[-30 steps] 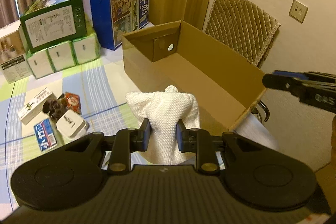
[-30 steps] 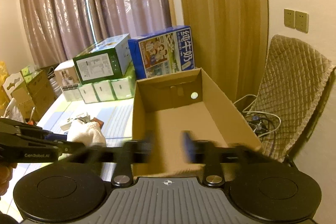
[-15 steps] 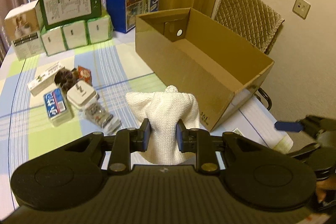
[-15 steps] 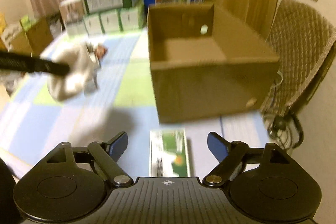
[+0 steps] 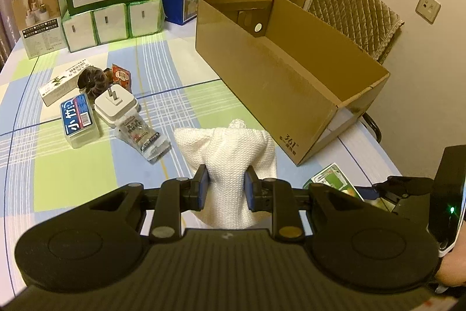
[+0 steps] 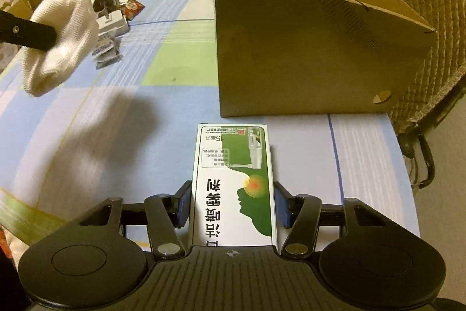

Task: Organize objects
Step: 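Hold the towel over the box with the left tool while the right tool carries the green box there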

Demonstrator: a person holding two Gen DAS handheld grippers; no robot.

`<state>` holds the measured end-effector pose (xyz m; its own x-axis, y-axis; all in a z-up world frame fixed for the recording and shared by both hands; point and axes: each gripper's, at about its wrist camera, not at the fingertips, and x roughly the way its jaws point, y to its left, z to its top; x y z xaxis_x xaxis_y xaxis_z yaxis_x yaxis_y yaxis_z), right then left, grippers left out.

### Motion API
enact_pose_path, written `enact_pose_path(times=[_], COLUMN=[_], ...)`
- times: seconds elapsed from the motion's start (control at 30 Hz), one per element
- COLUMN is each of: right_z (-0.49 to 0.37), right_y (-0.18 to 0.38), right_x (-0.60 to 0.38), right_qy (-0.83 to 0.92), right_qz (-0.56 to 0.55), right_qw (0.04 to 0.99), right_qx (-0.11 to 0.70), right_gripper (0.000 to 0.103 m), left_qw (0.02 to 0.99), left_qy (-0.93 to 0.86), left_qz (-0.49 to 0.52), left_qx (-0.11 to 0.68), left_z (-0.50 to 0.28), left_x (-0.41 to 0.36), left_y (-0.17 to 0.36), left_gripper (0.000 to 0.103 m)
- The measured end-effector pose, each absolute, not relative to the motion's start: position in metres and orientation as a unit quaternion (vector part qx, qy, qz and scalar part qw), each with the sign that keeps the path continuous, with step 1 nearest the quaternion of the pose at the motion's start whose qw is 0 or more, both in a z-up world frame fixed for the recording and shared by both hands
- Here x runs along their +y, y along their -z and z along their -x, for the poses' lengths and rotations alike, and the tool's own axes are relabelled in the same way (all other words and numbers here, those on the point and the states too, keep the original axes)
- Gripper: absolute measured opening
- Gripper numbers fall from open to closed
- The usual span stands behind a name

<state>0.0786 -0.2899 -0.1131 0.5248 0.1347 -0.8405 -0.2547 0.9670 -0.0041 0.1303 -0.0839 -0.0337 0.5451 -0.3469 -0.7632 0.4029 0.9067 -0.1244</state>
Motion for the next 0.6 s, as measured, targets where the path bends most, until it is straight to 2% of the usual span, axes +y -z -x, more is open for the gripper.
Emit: enact_pose_path(times=[0.2, 0.6], right_z=[-0.067, -0.062], right_y=[0.09, -0.028], right_x=[-0.288, -0.296], right_qy=[-0.126, -0.157], right_qz=[0.054, 0.024], right_qw=[0.88, 0.925], right_qx=[0.454, 0.344], right_gripper=[0.052, 0.052], left_qw=[0.88, 0.895], left_qy=[0.213, 0.218], left_qz=[-0.032, -0.031], left_qx=[0.424, 0.389], left_z=[-0.128, -0.131], left_x=[-0.084, -0.097], left_y=[0.031, -0.014], left_gripper=[0.021, 0.021])
